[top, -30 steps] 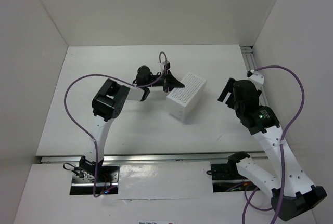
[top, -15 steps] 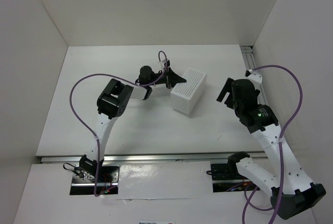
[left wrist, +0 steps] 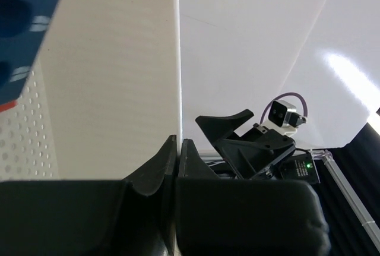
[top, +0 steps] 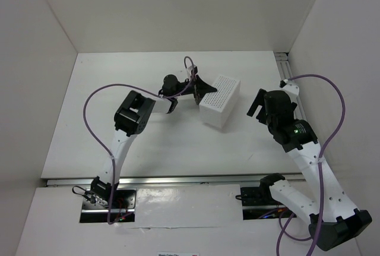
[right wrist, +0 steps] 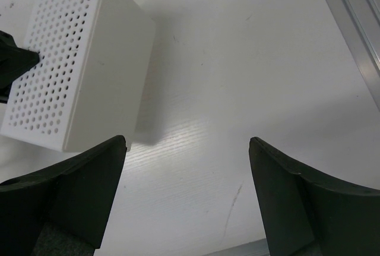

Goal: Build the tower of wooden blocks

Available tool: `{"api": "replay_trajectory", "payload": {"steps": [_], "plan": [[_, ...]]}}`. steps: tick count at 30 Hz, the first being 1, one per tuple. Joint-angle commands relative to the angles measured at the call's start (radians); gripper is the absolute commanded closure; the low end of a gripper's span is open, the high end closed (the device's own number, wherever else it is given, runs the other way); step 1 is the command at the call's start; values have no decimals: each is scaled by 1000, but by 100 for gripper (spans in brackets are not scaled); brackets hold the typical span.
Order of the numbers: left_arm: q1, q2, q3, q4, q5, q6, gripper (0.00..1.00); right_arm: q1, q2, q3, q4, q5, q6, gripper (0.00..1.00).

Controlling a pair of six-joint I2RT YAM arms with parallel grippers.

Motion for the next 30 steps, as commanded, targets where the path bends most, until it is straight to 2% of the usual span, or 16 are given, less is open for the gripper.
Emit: {"api": "replay_trajectory", "payload": {"steps": [1, 16, 22, 30], "plan": [[-15, 19, 86, 603, -22, -216, 100, 5, -13, 5, -9, -2, -10, 9], [-52, 12, 106, 603, -11, -217, 100, 5, -22, 34, -41, -2, -10, 8], [-79, -110, 96, 428, 81, -76, 100, 5, -22, 117, -80, 18, -19, 7], [-89, -98, 143, 402, 91, -90, 100, 5, -40, 149, -101, 18, -19, 5]]}}
